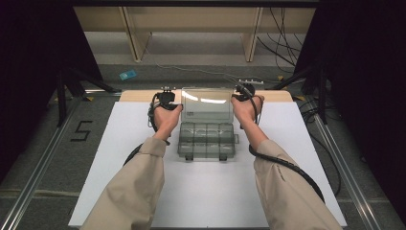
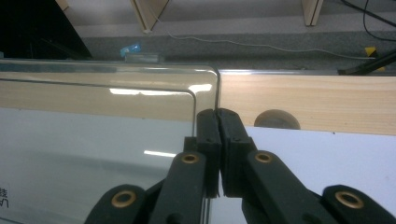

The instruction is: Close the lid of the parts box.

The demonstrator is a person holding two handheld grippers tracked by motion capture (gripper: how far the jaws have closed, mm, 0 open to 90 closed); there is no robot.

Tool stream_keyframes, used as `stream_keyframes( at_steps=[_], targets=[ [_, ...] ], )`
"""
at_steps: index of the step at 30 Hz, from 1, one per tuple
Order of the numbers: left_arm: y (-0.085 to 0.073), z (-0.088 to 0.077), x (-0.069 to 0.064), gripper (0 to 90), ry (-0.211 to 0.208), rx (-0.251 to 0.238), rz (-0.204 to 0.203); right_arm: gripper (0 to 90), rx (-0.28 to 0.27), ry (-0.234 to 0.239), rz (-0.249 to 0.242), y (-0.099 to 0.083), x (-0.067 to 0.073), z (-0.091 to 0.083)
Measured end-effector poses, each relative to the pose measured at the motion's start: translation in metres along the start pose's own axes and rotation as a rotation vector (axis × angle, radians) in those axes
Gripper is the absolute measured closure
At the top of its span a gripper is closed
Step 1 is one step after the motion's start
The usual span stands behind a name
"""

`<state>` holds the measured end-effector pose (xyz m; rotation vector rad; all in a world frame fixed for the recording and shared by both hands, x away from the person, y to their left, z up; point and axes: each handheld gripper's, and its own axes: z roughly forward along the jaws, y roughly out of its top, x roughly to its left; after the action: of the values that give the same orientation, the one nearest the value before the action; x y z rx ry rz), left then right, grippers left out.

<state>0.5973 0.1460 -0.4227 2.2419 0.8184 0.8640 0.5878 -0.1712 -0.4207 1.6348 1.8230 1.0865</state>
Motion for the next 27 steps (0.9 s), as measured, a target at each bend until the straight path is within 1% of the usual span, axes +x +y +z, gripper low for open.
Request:
stream_keyframes(
  at_steps=[1, 2, 3, 4, 5, 6, 7, 8, 9, 10, 11, 13, 14, 15, 16, 17, 18, 19, 20, 22, 23, 25, 27],
  targets=[
    [0.0, 0.0, 0.0, 87.8, 0.002, -0.001, -0.001, 88.8, -0.017, 0.004, -0.023, 0.0, -0.001, 0.0],
    [0.001, 0.0, 0.0, 87.7, 0.0, 0.005, 0.009, 88.8, -0.024, 0.001, -0.018, -0.001, -0.001, 0.0],
    [0.001, -0.001, 0.0, 87.5, -0.005, 0.011, 0.019, 88.8, -0.019, -0.003, 0.004, -0.002, 0.001, -0.002],
    [0.001, 0.0, -0.001, 87.3, -0.002, -0.004, 0.004, 88.8, -0.025, -0.006, -0.012, -0.002, 0.0, -0.002],
    [0.001, 0.0, -0.002, 87.0, 0.0, -0.002, 0.003, 88.8, -0.029, -0.004, -0.021, -0.003, -0.001, -0.003],
    [0.002, -0.001, -0.002, 86.6, -0.004, 0.014, 0.019, 88.9, -0.037, -0.002, -0.026, -0.003, -0.001, -0.003],
    [0.002, -0.001, -0.002, 85.9, -0.006, 0.014, 0.02, 88.9, -0.044, -0.005, -0.013, -0.004, 0.001, -0.004],
    [0.003, -0.002, -0.002, 84.8, -0.013, 0.012, 0.027, 88.8, -0.036, -0.002, -0.011, -0.004, 0.001, -0.005],
    [0.004, -0.001, -0.002, 83.1, -0.011, -0.007, 0.015, 88.8, -0.049, -0.005, -0.038, -0.004, 0.0, -0.005],
    [0.005, -0.004, -0.001, 80.8, -0.011, 0.002, 0.026, 88.8, -0.038, -0.007, -0.018, -0.004, 0.002, -0.007],
    [0.006, -0.004, -0.002, 78.9, -0.002, -0.021, -0.005, 88.8, -0.045, -0.007, -0.018, -0.005, 0.002, -0.007],
    [0.01, -0.007, 0.0, 74.0, 0.001, -0.026, -0.014, 88.8, -0.054, -0.01, -0.027, -0.006, 0.002, -0.009],
    [0.011, -0.009, 0.003, 71.3, -0.002, -0.014, 0.015, 88.8, -0.061, -0.007, -0.033, -0.006, 0.002, -0.01],
    [0.012, -0.01, 0.004, 69.7, -0.001, -0.019, 0.011, 88.8, -0.068, -0.011, -0.035, -0.007, 0.002, -0.01],
    [0.013, -0.01, 0.004, 68.1, 0.001, -0.026, -0.008, 88.8, -0.071, -0.008, -0.031, -0.008, 0.003, -0.011],
    [0.014, -0.011, 0.007, 66.8, 0.002, -0.02, 0.005, 88.8, -0.073, -0.008, -0.034, -0.008, 0.003, -0.012],
    [0.015, -0.011, 0.008, 66.2, 0.006, -0.034, -0.014, 88.8, -0.084, -0.008, -0.042, -0.009, 0.003, -0.013],
    [0.016, -0.012, 0.009, 65.9, 0.01, -0.036, -0.016, 88.8, -0.083, -0.007, -0.036, -0.009, 0.004, -0.015],
    [0.018, -0.012, 0.01, 65.7, 0.014, -0.045, -0.02, 88.8, -0.088, -0.008, -0.042, -0.009, 0.004, -0.016],
    [0.021, -0.012, 0.01, 65.6, 0.014, -0.066, -0.051, 88.8, -0.091, -0.003, -0.039, -0.009, 0.005, -0.017],
    [0.023, -0.014, 0.012, 65.7, 0.017, -0.049, -0.026, 88.8, -0.089, -0.002, -0.041, -0.009, 0.005, -0.019],
    [0.026, -0.014, 0.013, 66.0, 0.007, -0.058, -0.022, 88.8, -0.095, 0.002, -0.045, -0.01, 0.005, -0.02],
    [0.028, -0.014, 0.014, 66.4, 0.009, -0.052, -0.021, 88.7, -0.102, -0.002, -0.047, -0.011, 0.005, -0.02]
  ],
)
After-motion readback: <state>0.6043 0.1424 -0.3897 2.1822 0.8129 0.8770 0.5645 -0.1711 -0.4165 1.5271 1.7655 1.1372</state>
